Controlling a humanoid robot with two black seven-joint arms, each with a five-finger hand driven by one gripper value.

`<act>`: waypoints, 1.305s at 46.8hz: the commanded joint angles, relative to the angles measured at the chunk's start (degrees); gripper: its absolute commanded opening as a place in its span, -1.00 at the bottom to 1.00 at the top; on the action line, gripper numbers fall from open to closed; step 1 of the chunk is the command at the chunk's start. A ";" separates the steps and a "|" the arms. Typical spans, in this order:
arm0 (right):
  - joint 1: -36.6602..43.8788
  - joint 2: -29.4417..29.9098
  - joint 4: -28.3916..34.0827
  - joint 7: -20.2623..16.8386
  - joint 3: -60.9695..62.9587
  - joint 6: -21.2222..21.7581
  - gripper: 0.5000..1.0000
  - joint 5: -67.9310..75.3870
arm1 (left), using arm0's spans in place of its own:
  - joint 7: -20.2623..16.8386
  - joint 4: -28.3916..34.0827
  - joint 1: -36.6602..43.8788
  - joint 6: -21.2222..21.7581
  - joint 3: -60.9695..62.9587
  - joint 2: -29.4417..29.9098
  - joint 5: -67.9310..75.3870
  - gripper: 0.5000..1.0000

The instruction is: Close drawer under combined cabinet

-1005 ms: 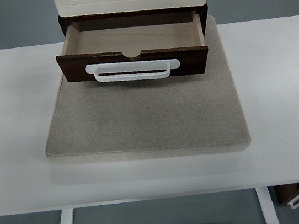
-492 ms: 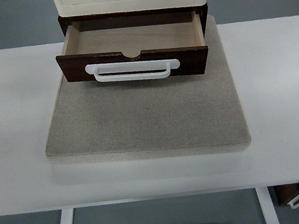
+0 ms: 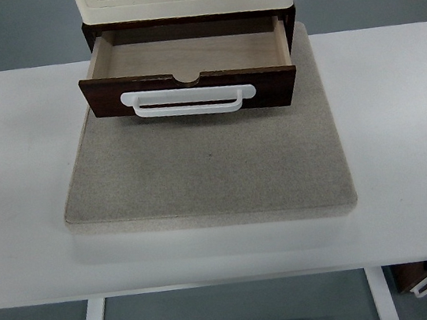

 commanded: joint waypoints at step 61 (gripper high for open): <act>-0.01 0.00 0.00 0.00 0.00 0.00 0.81 -0.01 | 5.17 -36.54 -11.64 -0.63 40.83 -2.99 15.29 0.99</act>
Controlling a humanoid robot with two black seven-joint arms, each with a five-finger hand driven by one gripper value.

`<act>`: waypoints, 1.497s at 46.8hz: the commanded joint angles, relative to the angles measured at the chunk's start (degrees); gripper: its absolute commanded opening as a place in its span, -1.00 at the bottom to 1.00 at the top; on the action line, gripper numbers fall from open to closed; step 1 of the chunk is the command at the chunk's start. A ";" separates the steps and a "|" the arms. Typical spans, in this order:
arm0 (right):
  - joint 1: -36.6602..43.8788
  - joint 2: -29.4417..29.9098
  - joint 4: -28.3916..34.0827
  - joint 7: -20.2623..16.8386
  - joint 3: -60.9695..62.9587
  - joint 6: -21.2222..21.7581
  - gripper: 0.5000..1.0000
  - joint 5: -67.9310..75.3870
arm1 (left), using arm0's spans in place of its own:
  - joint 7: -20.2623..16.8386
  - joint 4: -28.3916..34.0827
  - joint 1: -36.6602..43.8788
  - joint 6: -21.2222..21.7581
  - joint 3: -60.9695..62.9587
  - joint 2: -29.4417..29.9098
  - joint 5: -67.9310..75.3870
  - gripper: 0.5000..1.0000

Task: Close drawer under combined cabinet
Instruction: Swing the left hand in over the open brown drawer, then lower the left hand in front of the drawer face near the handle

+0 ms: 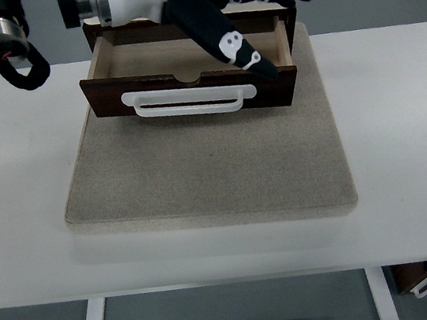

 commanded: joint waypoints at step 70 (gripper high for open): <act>0.00 0.00 0.00 0.00 0.00 0.00 0.81 0.00 | 24.26 7.73 2.77 -4.48 15.26 -8.04 7.93 0.99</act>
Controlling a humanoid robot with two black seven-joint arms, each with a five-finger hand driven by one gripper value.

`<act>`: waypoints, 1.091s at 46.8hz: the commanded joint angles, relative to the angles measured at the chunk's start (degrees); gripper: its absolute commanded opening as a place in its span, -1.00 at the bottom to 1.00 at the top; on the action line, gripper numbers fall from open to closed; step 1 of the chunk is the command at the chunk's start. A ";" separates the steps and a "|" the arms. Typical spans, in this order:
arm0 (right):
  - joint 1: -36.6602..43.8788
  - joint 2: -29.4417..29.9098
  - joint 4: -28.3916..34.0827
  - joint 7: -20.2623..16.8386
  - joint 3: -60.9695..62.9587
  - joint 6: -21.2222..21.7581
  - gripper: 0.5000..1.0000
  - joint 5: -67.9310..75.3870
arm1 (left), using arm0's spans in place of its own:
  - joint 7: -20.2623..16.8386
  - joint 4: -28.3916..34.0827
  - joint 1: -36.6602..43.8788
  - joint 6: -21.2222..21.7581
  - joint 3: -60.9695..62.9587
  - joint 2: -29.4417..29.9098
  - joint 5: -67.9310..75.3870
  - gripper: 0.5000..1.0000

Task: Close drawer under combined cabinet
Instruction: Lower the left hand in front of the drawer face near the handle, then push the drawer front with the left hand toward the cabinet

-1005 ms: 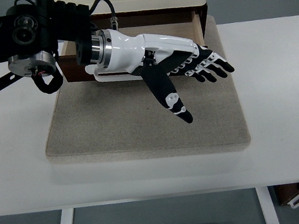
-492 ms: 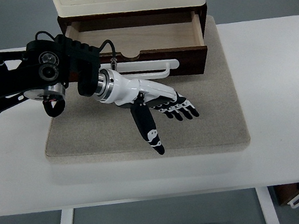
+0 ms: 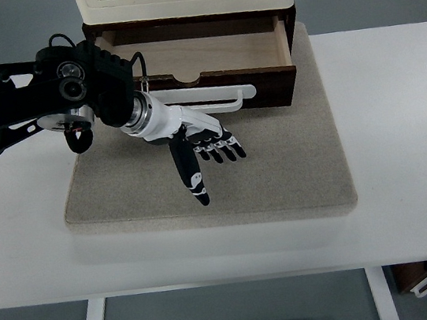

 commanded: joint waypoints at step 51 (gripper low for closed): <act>0.00 0.00 0.00 0.00 0.00 0.00 0.81 -0.01 | 0.39 12.69 -1.58 -1.13 -0.56 -2.61 2.63 0.99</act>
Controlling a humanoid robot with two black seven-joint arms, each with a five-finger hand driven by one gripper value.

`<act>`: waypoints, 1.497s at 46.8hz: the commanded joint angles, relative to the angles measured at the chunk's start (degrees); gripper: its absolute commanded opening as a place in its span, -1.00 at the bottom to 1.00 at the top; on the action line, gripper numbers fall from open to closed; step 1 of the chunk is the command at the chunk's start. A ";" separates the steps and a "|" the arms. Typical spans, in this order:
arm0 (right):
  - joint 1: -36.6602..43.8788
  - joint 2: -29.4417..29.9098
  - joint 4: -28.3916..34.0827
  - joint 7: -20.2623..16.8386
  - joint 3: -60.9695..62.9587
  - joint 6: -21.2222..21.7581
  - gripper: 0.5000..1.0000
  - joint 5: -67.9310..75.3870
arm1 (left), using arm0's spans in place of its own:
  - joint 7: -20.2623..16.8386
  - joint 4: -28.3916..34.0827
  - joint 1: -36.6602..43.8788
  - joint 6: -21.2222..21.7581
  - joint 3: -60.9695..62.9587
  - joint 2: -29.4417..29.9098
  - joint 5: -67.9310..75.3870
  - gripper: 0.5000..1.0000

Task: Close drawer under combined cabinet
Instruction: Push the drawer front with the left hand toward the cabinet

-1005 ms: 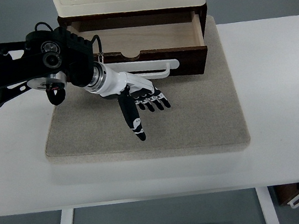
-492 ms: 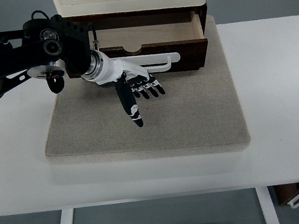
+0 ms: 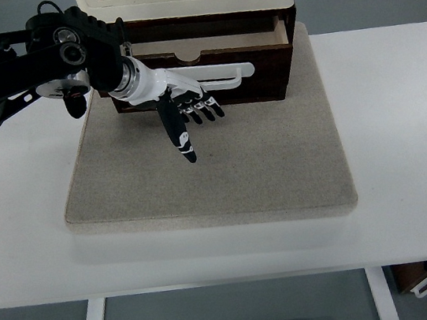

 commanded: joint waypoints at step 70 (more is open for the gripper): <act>0.00 0.00 0.00 0.00 0.00 0.00 0.81 0.00 | -1.23 10.61 0.72 -0.09 -3.25 0.16 0.96 0.99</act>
